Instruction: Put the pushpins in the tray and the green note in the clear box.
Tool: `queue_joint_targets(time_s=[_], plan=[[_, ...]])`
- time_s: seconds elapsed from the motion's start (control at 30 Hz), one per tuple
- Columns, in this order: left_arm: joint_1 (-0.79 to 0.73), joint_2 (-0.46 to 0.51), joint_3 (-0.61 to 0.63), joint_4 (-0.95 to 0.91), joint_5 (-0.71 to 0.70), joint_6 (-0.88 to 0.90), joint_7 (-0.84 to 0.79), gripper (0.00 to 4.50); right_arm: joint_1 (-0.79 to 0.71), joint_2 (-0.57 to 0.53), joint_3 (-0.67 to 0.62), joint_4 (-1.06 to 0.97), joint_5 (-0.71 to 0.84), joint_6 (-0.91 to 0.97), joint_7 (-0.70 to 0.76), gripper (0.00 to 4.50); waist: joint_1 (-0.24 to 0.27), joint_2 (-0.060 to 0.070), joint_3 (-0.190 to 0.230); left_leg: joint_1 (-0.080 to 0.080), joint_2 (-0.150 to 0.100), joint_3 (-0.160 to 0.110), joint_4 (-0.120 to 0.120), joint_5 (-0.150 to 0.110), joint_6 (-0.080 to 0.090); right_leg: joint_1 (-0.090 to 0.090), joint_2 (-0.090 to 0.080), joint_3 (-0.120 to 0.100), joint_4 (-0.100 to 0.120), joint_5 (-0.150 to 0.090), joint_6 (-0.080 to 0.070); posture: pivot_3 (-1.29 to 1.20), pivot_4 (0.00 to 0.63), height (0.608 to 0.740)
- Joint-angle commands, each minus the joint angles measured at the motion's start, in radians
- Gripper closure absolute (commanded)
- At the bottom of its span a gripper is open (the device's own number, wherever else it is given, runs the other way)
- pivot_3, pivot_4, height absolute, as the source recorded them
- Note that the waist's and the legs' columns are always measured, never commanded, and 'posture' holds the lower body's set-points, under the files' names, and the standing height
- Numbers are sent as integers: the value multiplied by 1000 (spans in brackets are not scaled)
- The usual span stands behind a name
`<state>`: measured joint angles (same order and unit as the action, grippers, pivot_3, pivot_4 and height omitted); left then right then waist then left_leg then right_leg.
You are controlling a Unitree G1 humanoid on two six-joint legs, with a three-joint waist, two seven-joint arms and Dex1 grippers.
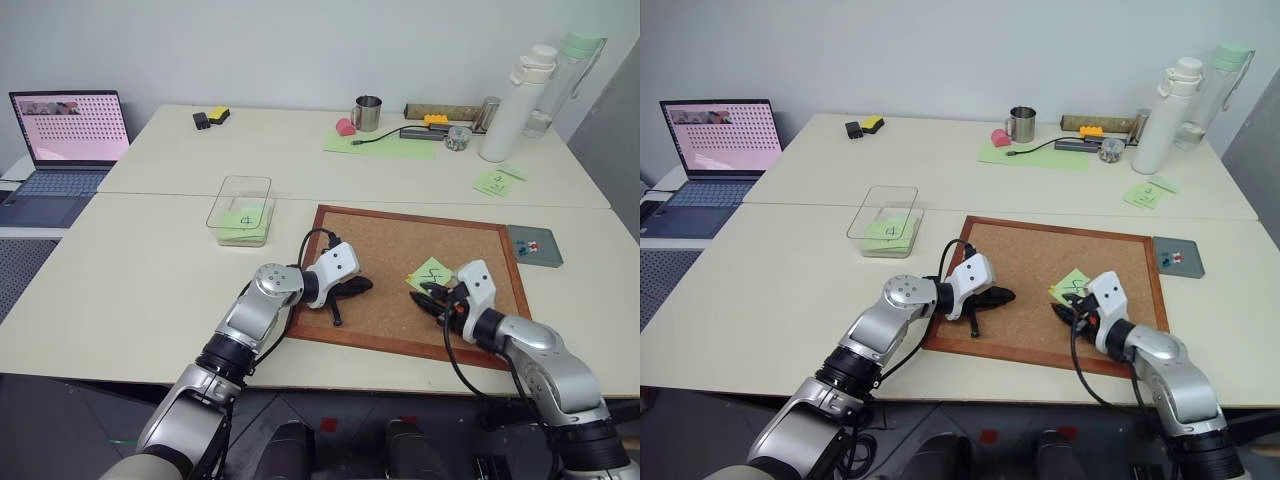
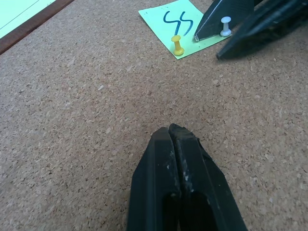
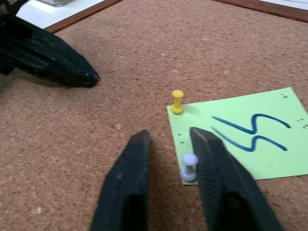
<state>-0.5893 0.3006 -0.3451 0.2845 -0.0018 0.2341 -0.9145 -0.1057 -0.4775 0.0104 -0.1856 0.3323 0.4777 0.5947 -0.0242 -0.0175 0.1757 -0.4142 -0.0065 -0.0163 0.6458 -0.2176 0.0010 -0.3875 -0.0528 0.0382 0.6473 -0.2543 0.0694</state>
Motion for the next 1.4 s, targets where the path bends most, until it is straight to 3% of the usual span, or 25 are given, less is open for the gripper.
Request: queue_joint_targets(time_s=[0.03,0.1,0.53,0.73,1.0,1.37,1.4], plan=[[14,8,-7,10,16,20,7,4500,3,4,-23,-3,10,-21,12,4206,0,0,0,0,0,0,0,0,0,0,0,0,0,0,0,0,150,740],[15,8,-8,7,15,21,6,4500,3,6,-31,-4,14,-24,13,4484,0,0,0,0,0,0,0,0,0,0,0,0,0,0,0,0,150,740],[22,13,-13,3,16,15,-4,4500,-20,1,-140,-152,133,52,4,4484,0,0,0,0,0,0,0,0,0,0,0,0,0,0,0,0,150,740],[15,11,-16,12,19,10,-7,4500,-46,-4,-224,-114,174,72,-21,4484,0,0,0,0,0,0,0,0,0,0,0,0,0,0,0,0,150,740],[13,12,-16,12,19,11,-13,4500,-252,-73,-357,247,27,-20,-231,4484,0,0,0,0,0,2,0,0,0,0,0,1,0,0,0,0,150,740],[35,25,-12,-24,17,33,-8,4500,-451,-150,-362,766,-41,-161,-175,4484,-6,0,0,1,0,3,-1,0,0,0,0,3,0,0,0,0,150,740],[38,26,-12,-31,17,36,-8,4500,-462,-153,-362,796,-45,-176,-169,4229,-6,0,0,1,0,3,-1,0,0,0,0,3,0,0,0,0,150,740]])
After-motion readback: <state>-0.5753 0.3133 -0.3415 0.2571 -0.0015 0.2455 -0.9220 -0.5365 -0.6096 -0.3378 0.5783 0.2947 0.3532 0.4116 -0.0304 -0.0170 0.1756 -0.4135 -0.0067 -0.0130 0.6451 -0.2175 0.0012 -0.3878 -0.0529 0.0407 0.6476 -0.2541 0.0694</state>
